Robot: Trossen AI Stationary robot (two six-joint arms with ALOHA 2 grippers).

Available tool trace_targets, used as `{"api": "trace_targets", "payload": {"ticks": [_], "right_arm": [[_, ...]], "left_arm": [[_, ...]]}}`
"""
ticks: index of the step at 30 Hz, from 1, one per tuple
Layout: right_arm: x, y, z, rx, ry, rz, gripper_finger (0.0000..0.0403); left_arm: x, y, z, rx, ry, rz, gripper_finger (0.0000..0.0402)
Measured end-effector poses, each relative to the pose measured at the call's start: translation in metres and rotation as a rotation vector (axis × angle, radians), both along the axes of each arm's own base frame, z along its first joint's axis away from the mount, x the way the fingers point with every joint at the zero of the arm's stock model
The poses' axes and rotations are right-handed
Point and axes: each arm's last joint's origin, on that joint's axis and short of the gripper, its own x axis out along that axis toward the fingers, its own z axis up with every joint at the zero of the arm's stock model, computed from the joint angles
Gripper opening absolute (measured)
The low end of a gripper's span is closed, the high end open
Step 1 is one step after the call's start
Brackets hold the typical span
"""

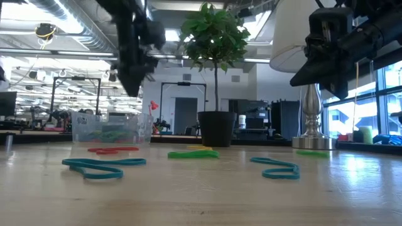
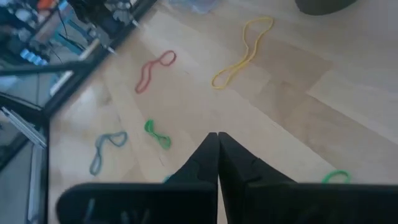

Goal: Pick and place rubber bands into bin
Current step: Put the green rubber band into the transparent bin

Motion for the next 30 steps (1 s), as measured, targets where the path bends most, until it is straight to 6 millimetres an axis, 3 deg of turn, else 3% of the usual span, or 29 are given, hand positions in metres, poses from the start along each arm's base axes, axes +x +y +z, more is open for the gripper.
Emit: {"api": "trace_targets", "payload": {"ticks": [7,11,15,22,30], "right_arm": [[-0.001,0.000,-0.002,-0.080,0.041,0.064,0.0004],[-0.001,0.002,-0.002,-0.087,0.048,0.139,0.0004],[-0.001,0.002,-0.002,-0.101,0.050,0.149,0.0004],[0.000,0.001,-0.001,-0.184,0.050,0.152,0.0004],[0.005,0.001,0.015,-0.178,0.068,0.112,0.0002]], "left_arm": [[0.022,-0.060,0.044,0.145,-0.186,-0.100,0.0071],[0.038,-0.097,0.054,0.154,-0.325,-0.169,0.0010],[0.052,-0.127,0.056,0.130,-0.403,-0.266,0.0003],[0.070,-0.166,0.046,0.074,-0.446,-0.379,0.0002],[0.078,-0.179,-0.004,-0.067,-0.560,-0.484,0.0001]]}}
